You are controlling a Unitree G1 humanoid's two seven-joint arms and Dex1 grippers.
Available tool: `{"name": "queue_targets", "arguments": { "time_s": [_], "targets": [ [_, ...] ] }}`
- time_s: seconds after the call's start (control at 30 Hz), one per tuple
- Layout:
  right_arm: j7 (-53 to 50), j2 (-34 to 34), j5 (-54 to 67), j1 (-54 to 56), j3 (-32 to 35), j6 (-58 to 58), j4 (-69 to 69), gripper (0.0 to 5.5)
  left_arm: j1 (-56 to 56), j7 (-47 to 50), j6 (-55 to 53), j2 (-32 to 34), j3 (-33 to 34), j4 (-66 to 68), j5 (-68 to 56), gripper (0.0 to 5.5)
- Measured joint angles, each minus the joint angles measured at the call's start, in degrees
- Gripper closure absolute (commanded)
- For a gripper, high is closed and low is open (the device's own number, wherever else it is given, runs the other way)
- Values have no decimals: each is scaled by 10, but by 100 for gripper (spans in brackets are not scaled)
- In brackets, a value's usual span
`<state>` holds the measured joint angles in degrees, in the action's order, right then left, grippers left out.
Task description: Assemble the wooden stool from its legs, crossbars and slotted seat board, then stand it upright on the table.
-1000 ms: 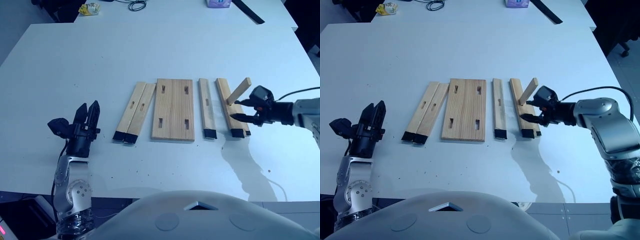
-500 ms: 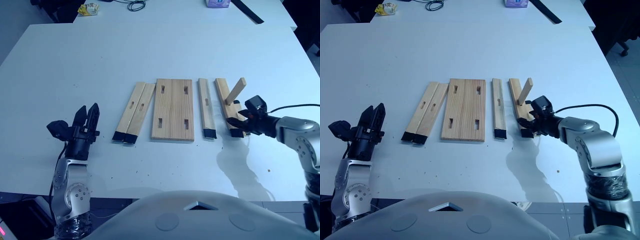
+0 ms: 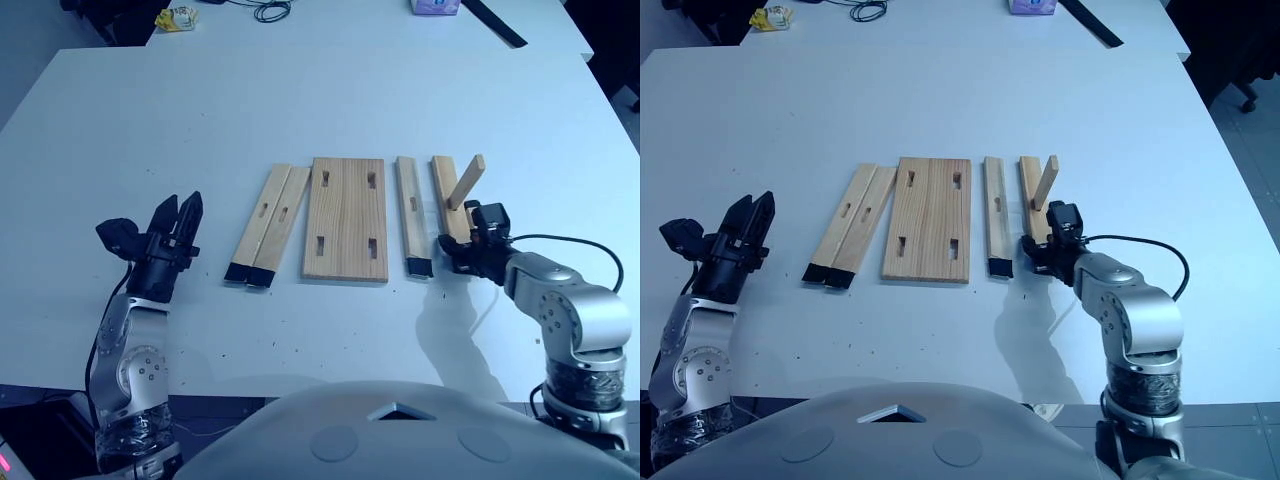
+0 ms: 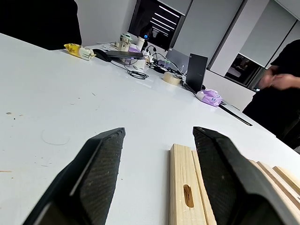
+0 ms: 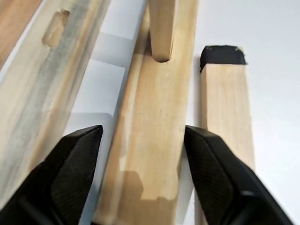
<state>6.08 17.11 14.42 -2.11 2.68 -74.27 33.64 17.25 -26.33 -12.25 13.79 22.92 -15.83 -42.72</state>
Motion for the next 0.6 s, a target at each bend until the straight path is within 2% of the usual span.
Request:
{"name": "queue_targets", "arguments": {
  "time_s": [0.17, 0.43, 0.6],
  "targets": [
    [-27, -22, -23, 1, -18, 21, -9, 239, -27, -5, -13, 16, 0, 12, 0, 281],
    [-52, -43, -54, 0, -28, 53, -30, 342, -51, -13, -25, 29, -1, 28, 0, 281],
    [-56, -44, -59, -2, -17, 65, -39, 343, -57, -13, -25, 33, -1, 29, 1, 281]
  ]
}}
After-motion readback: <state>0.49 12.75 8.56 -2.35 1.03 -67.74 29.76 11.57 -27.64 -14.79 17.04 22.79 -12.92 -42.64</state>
